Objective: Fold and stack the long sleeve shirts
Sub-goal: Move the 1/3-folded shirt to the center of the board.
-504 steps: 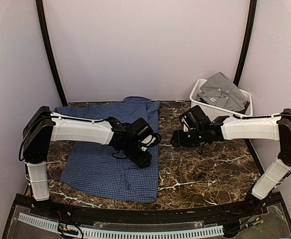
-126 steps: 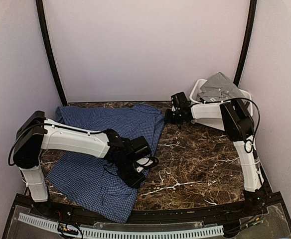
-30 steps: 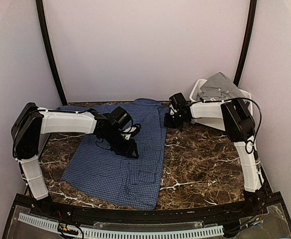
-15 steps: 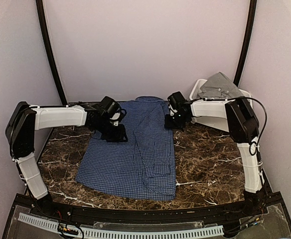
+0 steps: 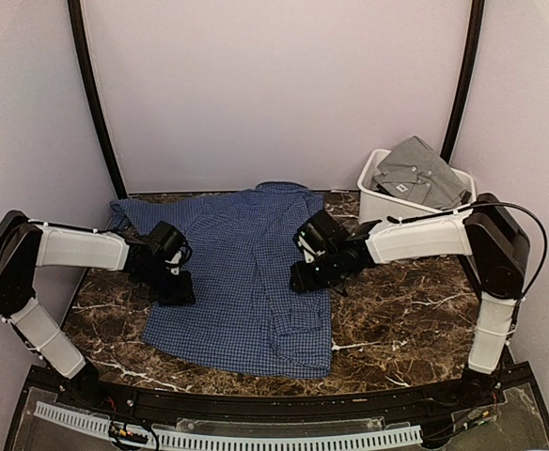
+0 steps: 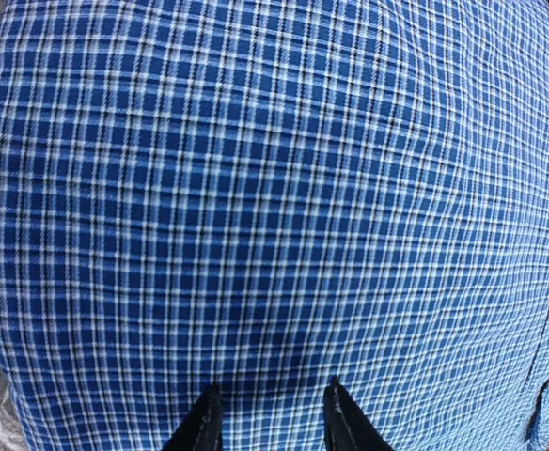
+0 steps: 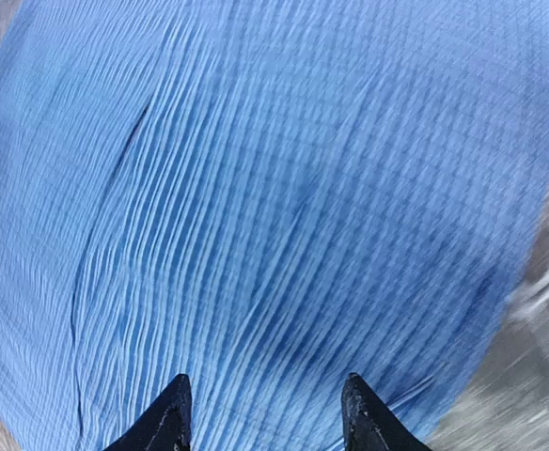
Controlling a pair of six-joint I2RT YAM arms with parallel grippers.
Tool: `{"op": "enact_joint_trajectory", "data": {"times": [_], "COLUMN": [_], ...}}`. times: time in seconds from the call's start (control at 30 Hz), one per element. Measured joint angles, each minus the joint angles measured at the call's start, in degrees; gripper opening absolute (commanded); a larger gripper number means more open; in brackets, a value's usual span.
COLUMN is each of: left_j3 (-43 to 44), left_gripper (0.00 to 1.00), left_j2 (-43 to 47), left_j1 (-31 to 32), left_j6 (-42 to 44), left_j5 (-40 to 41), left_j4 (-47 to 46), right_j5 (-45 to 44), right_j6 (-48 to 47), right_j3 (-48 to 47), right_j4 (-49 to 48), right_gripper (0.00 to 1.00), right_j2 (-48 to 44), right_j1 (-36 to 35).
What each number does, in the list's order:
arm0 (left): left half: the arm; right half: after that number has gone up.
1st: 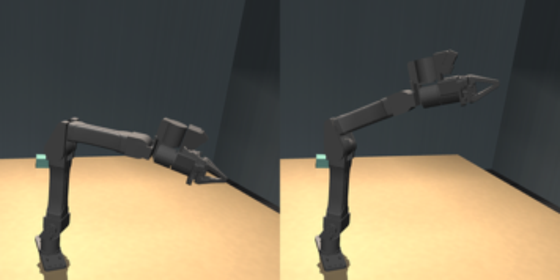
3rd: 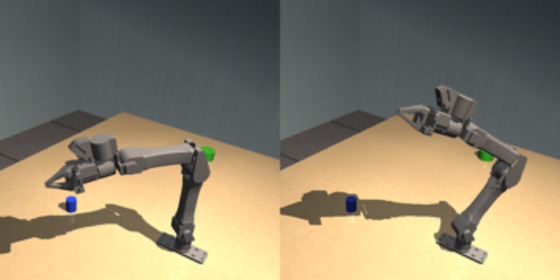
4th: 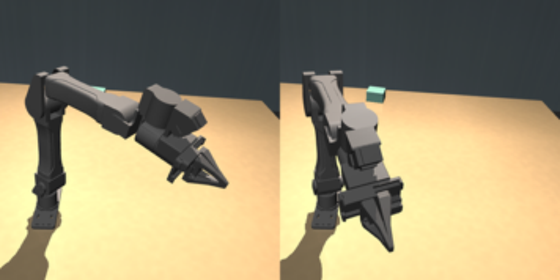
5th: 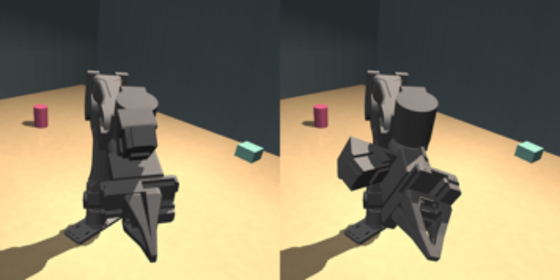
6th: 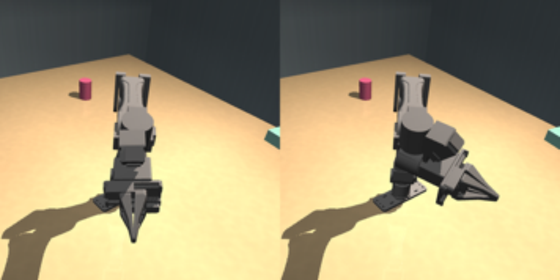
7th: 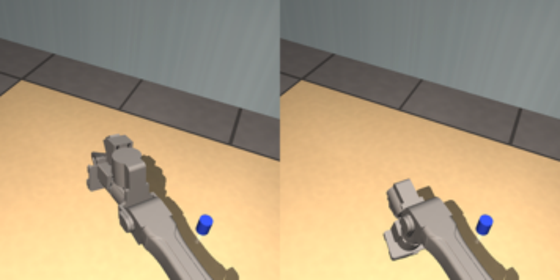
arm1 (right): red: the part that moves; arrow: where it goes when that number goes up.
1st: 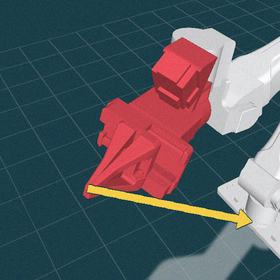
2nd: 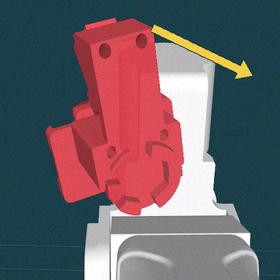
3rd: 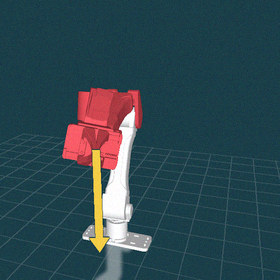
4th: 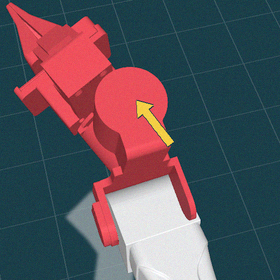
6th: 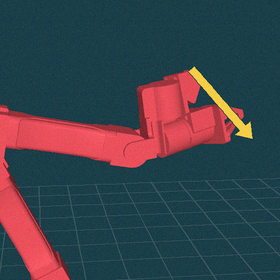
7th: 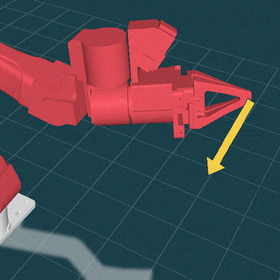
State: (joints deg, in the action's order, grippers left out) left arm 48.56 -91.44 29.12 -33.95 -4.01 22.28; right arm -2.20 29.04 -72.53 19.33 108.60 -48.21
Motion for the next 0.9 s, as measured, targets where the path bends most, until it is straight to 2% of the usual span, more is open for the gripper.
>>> {"op": "enact_joint_trajectory", "data": {"times": [0.17,0.3,0.5,0.7,0.8,0.9], "left_j3": [-3.5,-5.5,-6.6,-7.1,-5.4,0.1], "left_gripper": [0.36,0.36,0.36,0.40,0.42,0.43], "left_j2": [2.8,4.4,5.3,6.4,6.6,6.3], "left_j1": [0.0,1.1,7.2,11.3,11.2,9.4], "left_j6": [-1.8,-3.7,-7.8,-11.6,-11.8,-10.1], "left_j5": [-0.7,-1.4,-1.5,-3.0,-2.0,-0.4], "left_j4": [-1.7,-3.2,-3.9,-2.5,1.8,6.0], "right_j5": [2.9,3.8,3.7,3.8,3.4,2.9], "right_j6": [3.5,6.3,7.9,7.9,7.4,6.3], "right_j3": [10.6,17.2,24.6,28.8,28.6,26.5], "right_j4": [-3.4,-7.7,-11.4,-11.5,-9.9,-6.3], "right_gripper": [0.51,0.53,0.54,0.57,0.60,0.64], "right_j2": [-3.2,-7.6,-12.9,-16.9,-17.4,-17.4], "right_j1": [-5.9,-6.1,-4.7,-1.3,-0.4,-0.4]}}
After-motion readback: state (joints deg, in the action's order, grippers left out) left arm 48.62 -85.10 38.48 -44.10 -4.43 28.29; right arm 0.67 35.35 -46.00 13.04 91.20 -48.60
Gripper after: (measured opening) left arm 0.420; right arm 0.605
